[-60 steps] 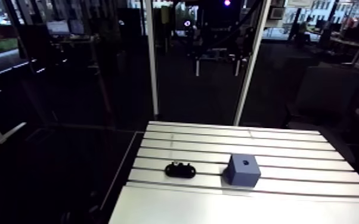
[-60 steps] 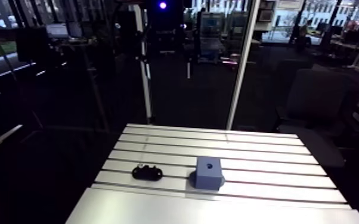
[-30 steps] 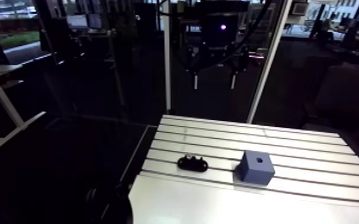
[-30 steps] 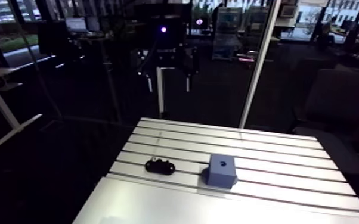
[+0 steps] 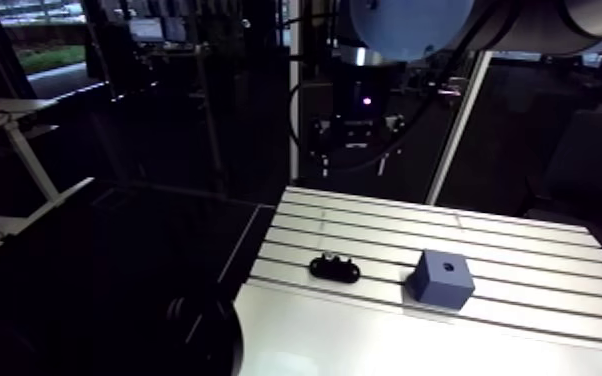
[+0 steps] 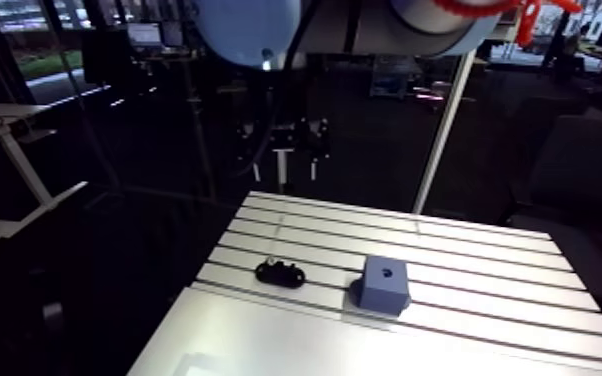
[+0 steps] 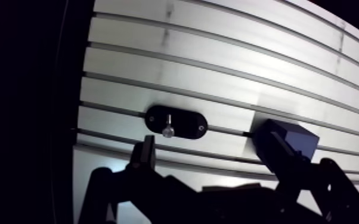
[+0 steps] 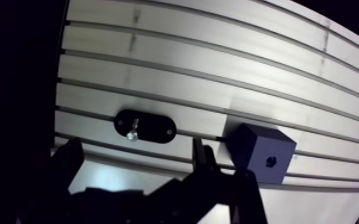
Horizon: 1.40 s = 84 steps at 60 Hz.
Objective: Pick up the M10 bolt and insert it into the hex recess until seated.
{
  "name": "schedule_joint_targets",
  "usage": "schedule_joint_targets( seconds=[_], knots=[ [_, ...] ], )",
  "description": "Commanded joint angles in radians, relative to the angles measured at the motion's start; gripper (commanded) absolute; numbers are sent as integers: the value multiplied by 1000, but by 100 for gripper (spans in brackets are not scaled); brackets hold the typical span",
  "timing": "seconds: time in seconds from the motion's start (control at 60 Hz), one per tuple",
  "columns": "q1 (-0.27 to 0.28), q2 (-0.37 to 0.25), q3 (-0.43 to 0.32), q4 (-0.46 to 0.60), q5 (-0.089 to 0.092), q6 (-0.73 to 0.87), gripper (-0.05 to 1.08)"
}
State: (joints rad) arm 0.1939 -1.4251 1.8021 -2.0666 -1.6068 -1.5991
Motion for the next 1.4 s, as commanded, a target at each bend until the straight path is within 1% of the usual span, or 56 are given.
schedule_joint_targets(
  seconds=[0.017,0.167,0.267,0.417,0.467,0.5,0.55,0.567,0.583,0.6,0.617,0.633,0.683,0.75,0.817,1.017,1.3,1.317,1.4],
  knots=[
    [7,13,89,-175,13,-14,1],
    [7,22,135,-230,18,-14,1],
    [7,31,152,-263,20,-15,1],
    [9,43,163,-269,20,-22,4],
    [9,48,172,-270,18,-37,7],
    [7,58,176,-272,17,-50,12],
    [8,62,177,-272,18,-52,14],
    [9,63,178,-272,18,-52,18],
    [9,63,178,-272,18,-52,18],
    [9,65,179,-272,18,-53,21],
    [9,65,179,-272,18,-53,21],
    [9,65,182,-272,18,-54,24],
    [9,65,182,-272,18,-54,27],
    [9,65,192,-272,24,-63,34],
    [9,64,203,-272,25,-77,38],
    [9,64,218,-272,31,-83,40],
    [12,64,227,-272,31,-83,43],
    [14,64,228,-272,31,-83,44],
    [22,64,228,-272,29,-83,44]
  ],
)
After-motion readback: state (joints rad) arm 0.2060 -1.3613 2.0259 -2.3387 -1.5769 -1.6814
